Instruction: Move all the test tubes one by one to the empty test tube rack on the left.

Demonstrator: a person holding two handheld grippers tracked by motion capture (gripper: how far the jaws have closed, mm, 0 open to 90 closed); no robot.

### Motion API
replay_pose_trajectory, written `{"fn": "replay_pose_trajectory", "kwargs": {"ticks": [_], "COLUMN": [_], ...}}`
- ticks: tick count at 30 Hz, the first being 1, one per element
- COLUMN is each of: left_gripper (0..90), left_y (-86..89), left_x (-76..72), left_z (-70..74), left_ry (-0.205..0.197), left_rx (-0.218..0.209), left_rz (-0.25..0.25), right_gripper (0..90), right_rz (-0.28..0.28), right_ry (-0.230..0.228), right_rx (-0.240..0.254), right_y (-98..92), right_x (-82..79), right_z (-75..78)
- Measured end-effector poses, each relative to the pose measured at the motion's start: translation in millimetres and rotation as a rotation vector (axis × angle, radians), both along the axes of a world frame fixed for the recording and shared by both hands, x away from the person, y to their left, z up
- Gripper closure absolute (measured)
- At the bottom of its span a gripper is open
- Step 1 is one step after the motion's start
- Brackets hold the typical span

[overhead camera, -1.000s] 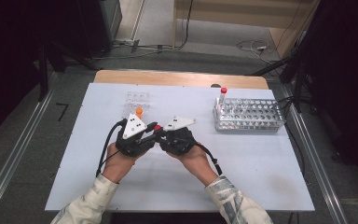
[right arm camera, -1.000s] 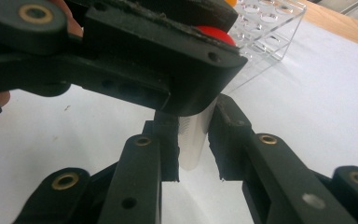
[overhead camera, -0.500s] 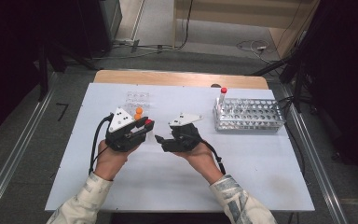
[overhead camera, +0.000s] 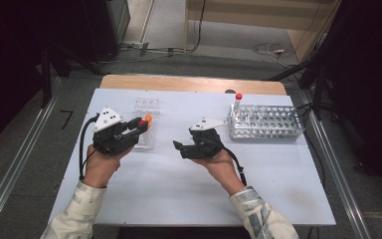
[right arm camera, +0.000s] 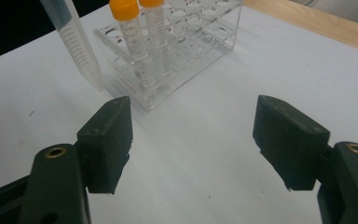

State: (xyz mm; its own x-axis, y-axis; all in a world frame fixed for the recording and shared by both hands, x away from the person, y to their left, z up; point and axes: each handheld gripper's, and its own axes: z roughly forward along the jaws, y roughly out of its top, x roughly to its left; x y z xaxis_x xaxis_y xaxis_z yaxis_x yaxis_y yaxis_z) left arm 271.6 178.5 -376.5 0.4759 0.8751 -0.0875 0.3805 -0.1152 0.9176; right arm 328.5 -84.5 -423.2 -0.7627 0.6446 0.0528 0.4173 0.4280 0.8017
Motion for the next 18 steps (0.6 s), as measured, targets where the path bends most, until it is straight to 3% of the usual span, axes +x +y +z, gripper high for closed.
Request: {"fn": "replay_pose_trajectory", "kwargs": {"ticks": [8,18], "left_gripper": [69.8,69.7], "left_y": [8.5,15.0], "left_x": [5.8,30.2], "left_z": [5.7,9.3], "left_ry": [-0.024,-0.028], "left_rx": [0.022,0.028], "left_rz": [0.051,0.100], "right_gripper": [27.5,27.8], "right_rz": [-0.011,-0.035], "right_ry": [0.001,0.001], "right_rx": [0.000,0.009], "right_y": [-4.9,-13.7], "right_x": [1.6,4.9], "right_z": [-0.2,1.8]}}
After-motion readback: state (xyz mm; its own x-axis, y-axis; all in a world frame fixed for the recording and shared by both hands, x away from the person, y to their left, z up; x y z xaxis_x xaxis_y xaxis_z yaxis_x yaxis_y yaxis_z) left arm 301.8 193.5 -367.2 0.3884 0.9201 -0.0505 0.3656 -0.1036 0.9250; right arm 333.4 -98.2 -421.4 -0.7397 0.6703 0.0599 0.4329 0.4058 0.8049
